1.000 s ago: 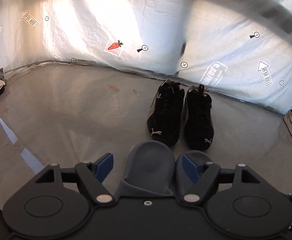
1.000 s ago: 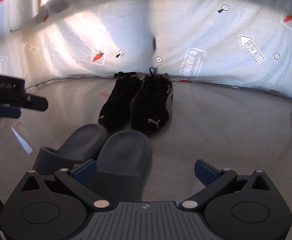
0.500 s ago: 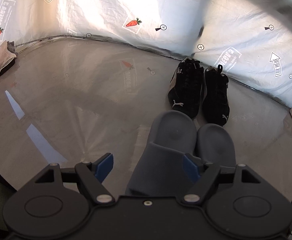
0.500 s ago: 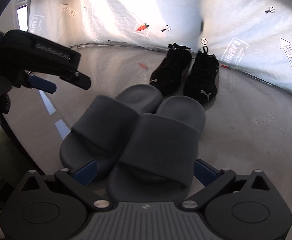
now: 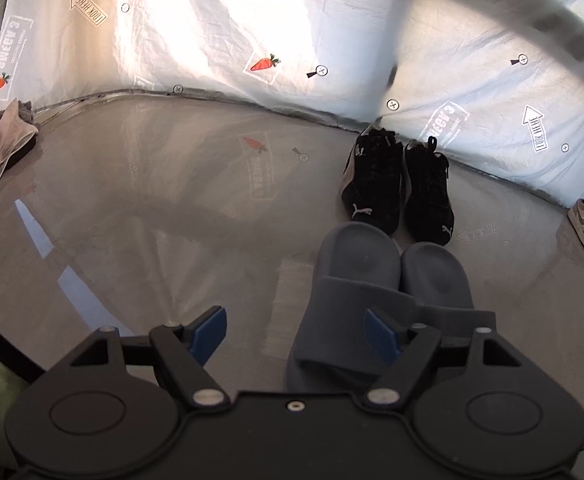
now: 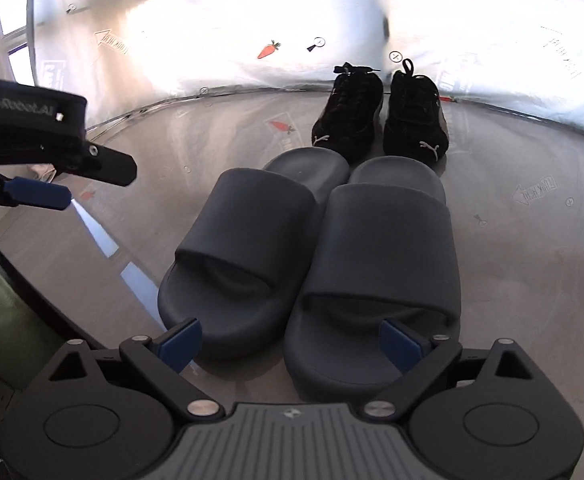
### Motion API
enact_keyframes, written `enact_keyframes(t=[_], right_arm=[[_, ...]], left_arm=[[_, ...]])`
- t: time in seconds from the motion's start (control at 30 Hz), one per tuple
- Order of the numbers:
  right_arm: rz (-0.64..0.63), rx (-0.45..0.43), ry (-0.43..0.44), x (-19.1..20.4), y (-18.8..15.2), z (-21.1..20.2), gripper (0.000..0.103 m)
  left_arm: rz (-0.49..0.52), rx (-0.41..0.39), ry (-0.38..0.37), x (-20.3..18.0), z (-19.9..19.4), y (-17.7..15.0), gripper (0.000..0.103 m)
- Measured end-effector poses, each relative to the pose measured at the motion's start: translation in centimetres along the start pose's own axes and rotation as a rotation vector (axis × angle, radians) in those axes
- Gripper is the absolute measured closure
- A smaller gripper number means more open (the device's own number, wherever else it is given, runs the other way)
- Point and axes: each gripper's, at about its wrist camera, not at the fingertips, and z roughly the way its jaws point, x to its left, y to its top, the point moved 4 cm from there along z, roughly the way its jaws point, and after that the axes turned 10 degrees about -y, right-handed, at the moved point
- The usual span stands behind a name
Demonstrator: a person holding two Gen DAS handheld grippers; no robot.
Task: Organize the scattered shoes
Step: 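Grasp both dark grey slides by their straps with the right gripper, then lift and carry the grey slides in the right gripper toward the corner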
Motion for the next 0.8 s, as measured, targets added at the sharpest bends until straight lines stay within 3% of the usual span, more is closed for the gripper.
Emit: enact_keyframes(t=[0.2, 0.4, 0.47, 0.6, 0.8], right_arm=[[-0.021, -0.052, -0.107, 2.3, -0.7, 2.2, 0.018], [-0.038, -0.157, -0.208, 3.4, -1.4, 3.1, 0.020], [-0.036, -0.184, -0.227, 3.4, -1.6, 3.2, 0.021], [-0.001, -0.200, -0.267, 2.9, -1.3, 3.3, 0.037], [0.025, -0.225, -0.265, 3.0, -1.0, 4.2, 0.037]], left_arm=[[-0.005, 0.015, -0.032, 1.2, 0.7, 0.6, 0.026], [0.018, 0.074, -0.038, 1.0, 2.0, -0.3, 0.026], [0.027, 0.089, -0.036, 0.9, 2.3, -0.6, 0.026], [0.028, 0.114, -0.032, 1.0, 2.6, -1.0, 0.026], [0.039, 0.129, -0.027, 1.6, 2.9, -1.0, 0.026]])
